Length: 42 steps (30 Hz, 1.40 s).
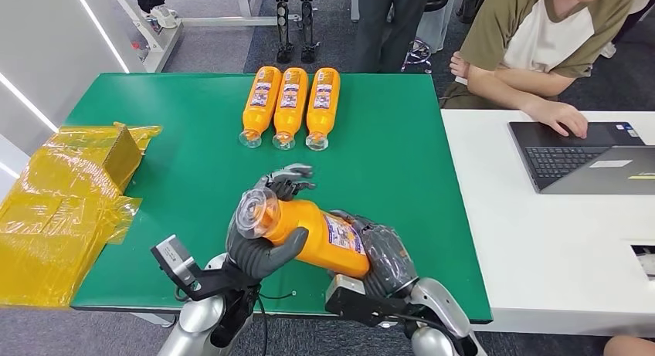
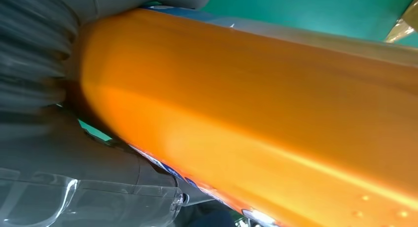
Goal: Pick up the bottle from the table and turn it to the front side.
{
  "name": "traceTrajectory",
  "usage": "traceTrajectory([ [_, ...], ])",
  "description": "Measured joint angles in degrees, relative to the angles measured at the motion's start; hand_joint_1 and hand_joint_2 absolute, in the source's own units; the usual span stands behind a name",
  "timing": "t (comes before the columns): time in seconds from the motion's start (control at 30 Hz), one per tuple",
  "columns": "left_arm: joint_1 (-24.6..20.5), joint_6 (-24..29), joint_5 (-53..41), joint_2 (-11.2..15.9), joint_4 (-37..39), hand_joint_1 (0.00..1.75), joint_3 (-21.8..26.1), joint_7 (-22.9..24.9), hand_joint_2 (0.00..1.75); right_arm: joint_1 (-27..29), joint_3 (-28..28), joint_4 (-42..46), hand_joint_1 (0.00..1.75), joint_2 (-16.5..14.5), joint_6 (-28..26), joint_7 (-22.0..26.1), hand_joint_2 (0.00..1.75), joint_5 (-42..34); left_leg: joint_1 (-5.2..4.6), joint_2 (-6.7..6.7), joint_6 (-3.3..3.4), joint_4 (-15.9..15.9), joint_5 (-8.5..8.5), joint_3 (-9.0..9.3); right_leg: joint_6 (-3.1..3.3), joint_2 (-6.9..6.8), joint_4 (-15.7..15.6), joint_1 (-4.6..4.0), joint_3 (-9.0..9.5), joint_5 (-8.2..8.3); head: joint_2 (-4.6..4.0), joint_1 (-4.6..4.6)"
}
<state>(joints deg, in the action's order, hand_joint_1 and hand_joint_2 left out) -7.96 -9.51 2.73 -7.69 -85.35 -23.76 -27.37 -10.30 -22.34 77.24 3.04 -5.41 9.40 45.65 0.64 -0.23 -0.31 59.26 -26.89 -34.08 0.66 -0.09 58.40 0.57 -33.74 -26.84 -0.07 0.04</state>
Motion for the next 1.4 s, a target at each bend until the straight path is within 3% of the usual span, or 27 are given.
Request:
traceTrajectory([
  [0.73,0.0,-0.3,0.0,-0.1,0.0,1.75,0.0,0.3,1.75,0.0,0.2,-0.3,1.75,0.0,-0.6,0.3,1.75,0.6,0.00,0.00,0.00,0.0,0.00,0.00,0.00,0.00,0.0,0.00,0.00,0.00,0.00,0.00],
  [0.87,-0.2,-0.3,-0.1,-0.2,0.0,1.75,0.0,0.5,1.75,0.1,0.1,-0.2,0.00,-0.4,-5.8,3.2,1.75,-1.6,0.00,0.00,0.00,0.0,0.00,-0.01,0.00,-0.01,0.0,0.00,0.00,0.00,0.00,0.01],
  [1.03,-0.7,1.6,0.2,-0.8,0.1,1.75,0.1,0.8,1.75,1.4,0.0,2.2,0.00,-2.7,-14.8,10.6,1.75,-14.1,0.01,-0.01,0.00,0.0,0.00,-0.01,0.00,-0.02,0.0,-0.01,0.00,0.00,0.00,0.02],
  [1.23,-0.6,6.9,-2.5,-0.8,0.8,1.75,0.7,1.8,1.75,5.0,-2.1,12.2,0.00,-5.3,-23.7,19.0,1.75,-27.4,0.01,0.00,0.00,0.0,0.00,-0.01,0.01,-0.01,0.0,-0.01,-0.02,-0.02,0.00,0.01],
  [1.4,-0.6,9.3,-5.9,-0.2,0.9,1.75,2.9,2.3,1.75,8.3,-5.0,20.7,0.00,-6.2,-27.4,21.6,1.75,-33.1,0.01,0.00,-0.01,0.0,0.00,-0.01,0.02,0.00,0.0,-0.01,-0.01,-0.04,0.00,0.01],
])
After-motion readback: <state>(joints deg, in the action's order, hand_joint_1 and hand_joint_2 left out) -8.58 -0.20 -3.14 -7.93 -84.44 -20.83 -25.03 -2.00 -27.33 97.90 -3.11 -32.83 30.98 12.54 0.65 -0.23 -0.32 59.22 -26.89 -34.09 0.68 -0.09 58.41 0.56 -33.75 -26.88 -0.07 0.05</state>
